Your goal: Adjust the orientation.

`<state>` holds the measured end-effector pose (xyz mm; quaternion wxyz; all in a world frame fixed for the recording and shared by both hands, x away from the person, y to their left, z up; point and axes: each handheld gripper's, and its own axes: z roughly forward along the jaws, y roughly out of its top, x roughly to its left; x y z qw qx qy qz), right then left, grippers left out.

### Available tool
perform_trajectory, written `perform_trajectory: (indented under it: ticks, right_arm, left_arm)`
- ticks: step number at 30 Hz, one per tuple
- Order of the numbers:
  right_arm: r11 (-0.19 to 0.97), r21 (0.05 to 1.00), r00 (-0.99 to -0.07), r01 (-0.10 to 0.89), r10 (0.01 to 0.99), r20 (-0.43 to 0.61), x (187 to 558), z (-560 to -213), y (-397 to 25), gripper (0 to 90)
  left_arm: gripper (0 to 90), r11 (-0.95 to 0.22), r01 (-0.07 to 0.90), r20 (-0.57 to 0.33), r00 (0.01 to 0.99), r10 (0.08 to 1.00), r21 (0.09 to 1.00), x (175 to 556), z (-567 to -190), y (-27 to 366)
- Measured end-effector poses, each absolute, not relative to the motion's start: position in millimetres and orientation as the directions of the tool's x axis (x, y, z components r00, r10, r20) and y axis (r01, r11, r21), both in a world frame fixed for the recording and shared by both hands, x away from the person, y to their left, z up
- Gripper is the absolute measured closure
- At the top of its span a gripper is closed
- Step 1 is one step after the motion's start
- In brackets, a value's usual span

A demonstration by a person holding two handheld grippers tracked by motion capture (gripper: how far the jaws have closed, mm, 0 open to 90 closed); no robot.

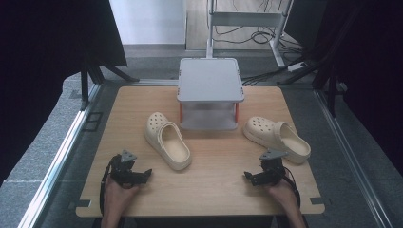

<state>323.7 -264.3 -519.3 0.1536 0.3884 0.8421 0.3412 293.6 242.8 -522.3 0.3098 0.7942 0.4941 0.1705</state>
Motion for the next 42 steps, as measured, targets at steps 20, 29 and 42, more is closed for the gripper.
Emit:
perform_trajectory:
  ticks: [20, 29, 42]
  right_arm:
    - [0.466, 0.693, -0.652, 0.55, 0.758, 0.008, 323.9, -519.2, -263.9, 0.0]
    - [0.486, 0.67, -0.664, 0.561, 0.748, 0.013, 324.8, -515.7, -263.9, 0.2]
    - [0.501, 0.687, -0.698, 0.527, 0.716, 0.013, 326.3, -499.2, -259.4, 0.0]
  left_arm:
    - [0.4, -0.319, 0.682, -0.035, 0.451, 0.892, 0.658, 294.3, -522.4, 242.1]
    - [0.4, -0.319, 0.682, -0.035, 0.451, 0.892, 0.658, 294.4, -522.4, 242.1]
    - [0.4, -0.319, 0.682, -0.035, 0.451, 0.892, 0.658, 294.4, -522.4, 242.1]
